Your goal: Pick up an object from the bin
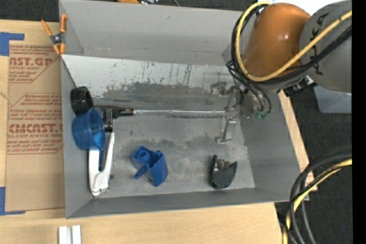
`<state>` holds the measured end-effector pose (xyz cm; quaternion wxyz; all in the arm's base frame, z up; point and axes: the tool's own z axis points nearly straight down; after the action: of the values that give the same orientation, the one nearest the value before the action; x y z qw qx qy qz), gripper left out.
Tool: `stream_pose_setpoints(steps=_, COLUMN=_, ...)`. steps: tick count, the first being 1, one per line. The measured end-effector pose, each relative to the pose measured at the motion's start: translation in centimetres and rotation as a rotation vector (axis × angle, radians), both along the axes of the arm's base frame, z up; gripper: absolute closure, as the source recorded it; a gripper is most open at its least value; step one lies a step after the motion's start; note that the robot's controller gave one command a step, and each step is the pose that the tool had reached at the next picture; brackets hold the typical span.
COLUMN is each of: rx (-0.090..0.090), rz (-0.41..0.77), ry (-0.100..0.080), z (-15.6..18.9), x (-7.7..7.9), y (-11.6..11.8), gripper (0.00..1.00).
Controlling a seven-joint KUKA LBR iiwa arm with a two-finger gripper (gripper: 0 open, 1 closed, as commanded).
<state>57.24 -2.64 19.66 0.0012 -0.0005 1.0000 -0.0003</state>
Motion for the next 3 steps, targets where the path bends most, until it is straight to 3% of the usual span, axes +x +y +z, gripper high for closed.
stream_pose_setpoints(steps=1, rx=0.0, rz=0.0, ry=0.0, z=0.0, x=0.0, y=0.0, gripper=0.0)
stream_pose_setpoints(steps=2, rx=0.002, rz=-0.281, ry=0.006, z=-5.3, x=-4.6, y=3.8, gripper=0.0)
stream_pose_setpoints(steps=3, rx=0.001, rz=-0.197, ry=-0.003, z=-6.5, x=-6.8, y=1.3, gripper=0.0)
